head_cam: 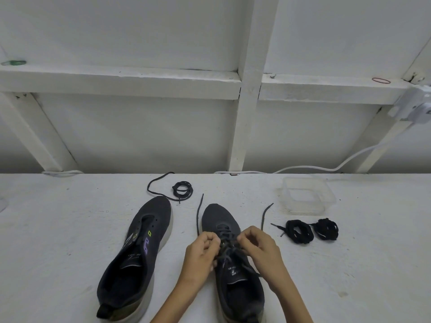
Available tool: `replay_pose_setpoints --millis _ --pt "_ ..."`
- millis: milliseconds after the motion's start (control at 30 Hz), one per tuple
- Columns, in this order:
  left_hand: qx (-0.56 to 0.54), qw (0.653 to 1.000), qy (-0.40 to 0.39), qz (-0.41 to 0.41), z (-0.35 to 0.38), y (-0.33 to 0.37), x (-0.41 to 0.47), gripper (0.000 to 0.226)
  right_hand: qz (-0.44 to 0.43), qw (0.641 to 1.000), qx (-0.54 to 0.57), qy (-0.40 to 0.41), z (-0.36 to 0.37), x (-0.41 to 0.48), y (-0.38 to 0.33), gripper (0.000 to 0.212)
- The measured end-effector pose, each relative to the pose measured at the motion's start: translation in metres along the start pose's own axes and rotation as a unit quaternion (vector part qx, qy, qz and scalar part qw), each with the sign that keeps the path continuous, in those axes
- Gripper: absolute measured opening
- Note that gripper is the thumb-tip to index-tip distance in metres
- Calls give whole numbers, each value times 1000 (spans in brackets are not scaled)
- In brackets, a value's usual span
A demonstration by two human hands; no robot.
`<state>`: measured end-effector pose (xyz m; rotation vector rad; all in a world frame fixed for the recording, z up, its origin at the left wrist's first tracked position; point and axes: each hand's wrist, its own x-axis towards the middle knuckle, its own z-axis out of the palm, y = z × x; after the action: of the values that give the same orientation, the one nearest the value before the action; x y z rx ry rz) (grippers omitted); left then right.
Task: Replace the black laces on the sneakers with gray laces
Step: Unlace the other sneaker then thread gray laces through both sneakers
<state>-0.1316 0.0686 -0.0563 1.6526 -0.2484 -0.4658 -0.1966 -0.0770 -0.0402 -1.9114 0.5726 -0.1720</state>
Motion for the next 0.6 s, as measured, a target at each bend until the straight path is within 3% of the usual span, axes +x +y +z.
replay_pose_setpoints --millis 100,267,433,600 --pt "-104 994 29 -31 1 -2 -5 17 20 998 41 31 6 -5 4 15" --pt "-163 984 47 -53 8 -2 -3 16 30 994 55 91 15 -10 4 17" --pt "-156 987 27 -30 2 5 -2 9 -18 988 78 132 15 -17 3 14" --pt "-73 997 19 33 -8 9 -6 3 -45 994 39 87 11 -21 0 21"
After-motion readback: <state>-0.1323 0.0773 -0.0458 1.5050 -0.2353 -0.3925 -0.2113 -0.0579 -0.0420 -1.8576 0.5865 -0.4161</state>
